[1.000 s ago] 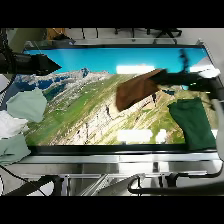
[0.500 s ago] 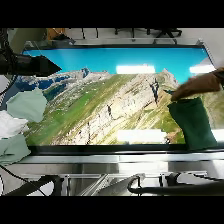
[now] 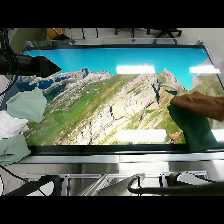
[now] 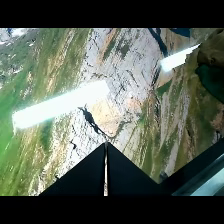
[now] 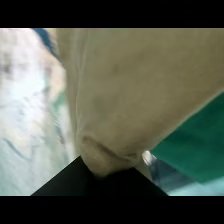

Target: Fold the shirts.

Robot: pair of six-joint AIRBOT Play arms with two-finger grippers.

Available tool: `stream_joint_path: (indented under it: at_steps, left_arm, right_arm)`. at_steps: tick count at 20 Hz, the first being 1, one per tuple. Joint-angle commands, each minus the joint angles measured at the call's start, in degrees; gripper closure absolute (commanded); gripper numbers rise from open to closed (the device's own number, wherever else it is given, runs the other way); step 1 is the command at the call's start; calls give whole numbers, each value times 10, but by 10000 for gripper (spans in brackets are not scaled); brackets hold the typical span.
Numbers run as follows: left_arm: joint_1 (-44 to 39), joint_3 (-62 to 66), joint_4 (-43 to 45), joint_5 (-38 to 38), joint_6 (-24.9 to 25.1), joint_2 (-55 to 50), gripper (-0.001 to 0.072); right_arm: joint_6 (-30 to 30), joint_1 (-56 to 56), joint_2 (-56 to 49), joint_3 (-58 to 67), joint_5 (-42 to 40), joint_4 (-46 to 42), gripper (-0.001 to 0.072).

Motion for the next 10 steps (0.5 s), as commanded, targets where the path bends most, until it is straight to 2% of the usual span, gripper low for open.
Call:
stream_joint_path:
  at_steps: [1, 3, 6, 7, 8, 9, 10]
  left_arm:
    - [0, 0, 0, 0, 3, 0, 692]
    - [0, 0, 0, 0, 8, 0, 693]
    - [0, 0, 0, 0, 8, -1, 693]
    - [0, 0, 0, 0, 8, -1, 693]
    - [0, 0, 0, 0, 8, -1, 693]
    - [0, 0, 0, 0, 8, -1, 693]
    - [0, 0, 0, 0, 8, -1, 693]
  right_arm:
    - [66, -2, 14, -64, 47, -139, 686]
    - [80, -2, 23, -133, 24, -158, 685]
    - [81, -2, 23, -241, -65, -158, 665]
    - [78, -2, 21, -267, -90, -156, 491]
    - [63, -2, 15, -283, -99, -156, 219]
    - [51, -2, 7, -283, -93, -156, 135]
    - [51, -2, 3, -275, -78, -155, 136]
